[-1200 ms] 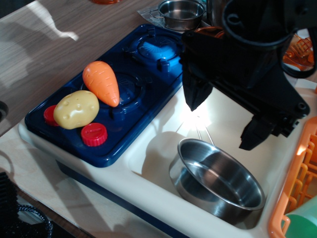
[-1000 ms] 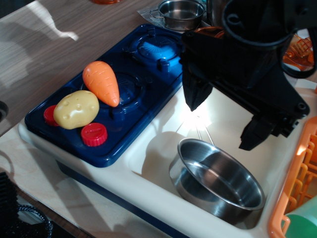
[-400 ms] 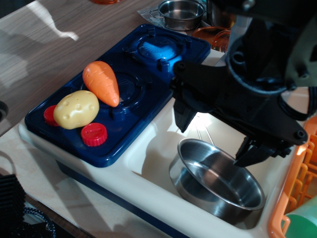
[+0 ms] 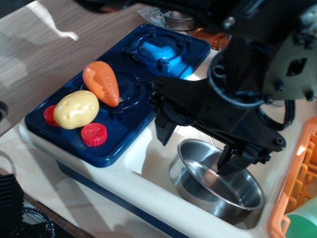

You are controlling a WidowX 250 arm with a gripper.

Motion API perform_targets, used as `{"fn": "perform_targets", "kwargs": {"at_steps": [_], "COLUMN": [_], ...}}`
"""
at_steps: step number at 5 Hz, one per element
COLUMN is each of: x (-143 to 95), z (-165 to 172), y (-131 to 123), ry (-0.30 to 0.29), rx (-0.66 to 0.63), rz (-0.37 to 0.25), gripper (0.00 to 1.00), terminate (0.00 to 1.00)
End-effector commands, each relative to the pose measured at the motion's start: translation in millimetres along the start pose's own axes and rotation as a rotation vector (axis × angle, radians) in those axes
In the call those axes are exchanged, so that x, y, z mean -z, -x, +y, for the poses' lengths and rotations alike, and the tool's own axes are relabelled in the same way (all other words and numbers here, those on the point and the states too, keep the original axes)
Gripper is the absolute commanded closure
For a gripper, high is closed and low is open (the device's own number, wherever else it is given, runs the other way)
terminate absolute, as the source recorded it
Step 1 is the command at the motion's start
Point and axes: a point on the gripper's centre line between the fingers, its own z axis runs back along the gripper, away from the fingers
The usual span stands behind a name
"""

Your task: Put pan on stove from sink

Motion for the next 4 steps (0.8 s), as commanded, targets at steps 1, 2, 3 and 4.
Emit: {"fn": "perform_targets", "kwargs": {"at_steps": [1, 2, 3, 4], "x": [7.1, 11.6, 21.9, 29.4], "z": [9.2, 15.1, 16.6, 13.4], "y": [-1.1, 0.0, 2.5, 7.7], "ry": [0.064, 0.095, 0.134, 0.137], "rx": [-0.074, -0.109, -0.164, -0.21], "rz": [-0.016, 0.016, 0.051, 0.045], "gripper": [0.0, 0.0, 0.0, 0.0], "terminate": [0.0, 0.0, 0.0, 0.0]}}
